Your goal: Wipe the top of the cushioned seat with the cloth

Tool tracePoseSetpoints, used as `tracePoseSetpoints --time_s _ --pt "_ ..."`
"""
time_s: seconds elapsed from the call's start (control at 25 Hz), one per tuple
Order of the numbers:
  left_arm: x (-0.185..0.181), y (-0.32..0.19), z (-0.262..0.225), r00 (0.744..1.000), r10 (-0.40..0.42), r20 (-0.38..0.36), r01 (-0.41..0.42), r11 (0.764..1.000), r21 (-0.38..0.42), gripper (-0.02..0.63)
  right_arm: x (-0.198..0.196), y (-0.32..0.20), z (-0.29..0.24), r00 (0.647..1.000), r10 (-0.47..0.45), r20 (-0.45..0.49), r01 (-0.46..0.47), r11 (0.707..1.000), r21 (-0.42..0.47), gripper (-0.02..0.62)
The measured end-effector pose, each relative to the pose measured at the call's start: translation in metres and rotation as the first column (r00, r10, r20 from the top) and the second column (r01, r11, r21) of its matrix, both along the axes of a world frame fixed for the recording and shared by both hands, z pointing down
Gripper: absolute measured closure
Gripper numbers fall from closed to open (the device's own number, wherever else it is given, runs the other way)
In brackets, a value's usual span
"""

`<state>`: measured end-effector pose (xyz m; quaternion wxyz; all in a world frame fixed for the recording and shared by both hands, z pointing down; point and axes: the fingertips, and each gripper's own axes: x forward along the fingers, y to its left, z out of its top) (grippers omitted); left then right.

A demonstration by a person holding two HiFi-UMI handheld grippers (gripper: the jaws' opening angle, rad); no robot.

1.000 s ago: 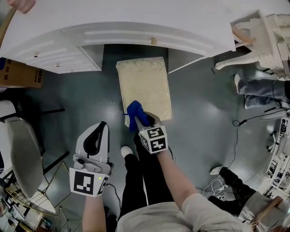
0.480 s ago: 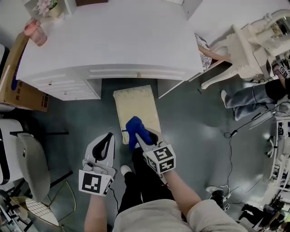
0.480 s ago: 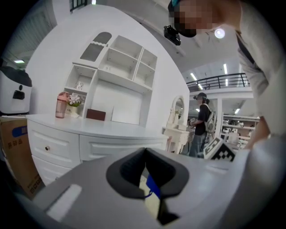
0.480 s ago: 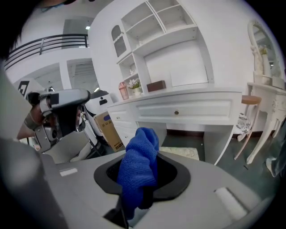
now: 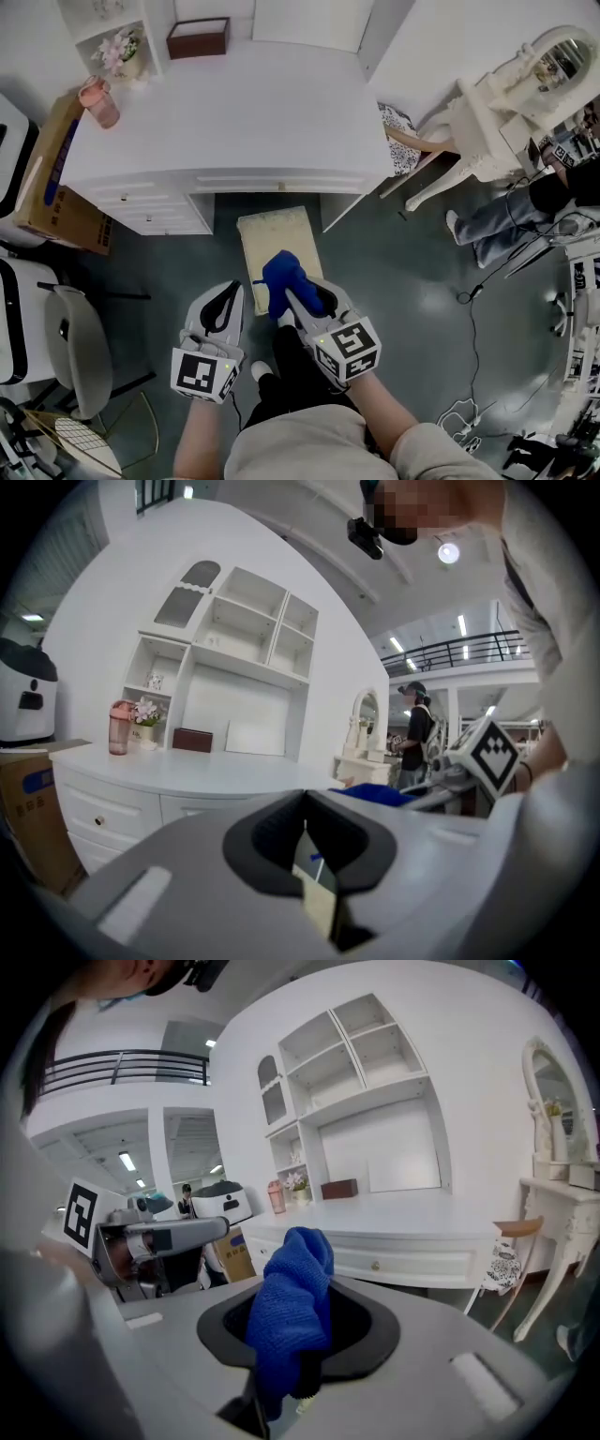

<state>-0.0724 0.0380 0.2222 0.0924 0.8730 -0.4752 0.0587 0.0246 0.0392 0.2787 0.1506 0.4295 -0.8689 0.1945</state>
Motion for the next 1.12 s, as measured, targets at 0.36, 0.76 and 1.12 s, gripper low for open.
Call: tracePoseSetpoints --time_s 0.36,0.76,1.12 --pt "0.012 0.017 -0.046 1.000 0.020 0.008 -0.021 0.998 0.059 0.618 0.014 0.018 -0.089 0.999 0.008 0.037 -0.013 0.989 0.147 0.479" --pt "0.018 0.033 -0.073 1.000 0.029 0.005 -0.030 0.994 0.102 0.618 0.017 0.037 -0.125 0.998 0.009 0.067 -0.024 0.974 0.224 0.477" --pt "0.024 0.043 -0.086 0.999 0.036 0.017 -0.038 0.991 0.127 0.618 0.019 0.046 -0.142 0.996 0.006 0.086 -0.028 0.965 0.261 0.477"
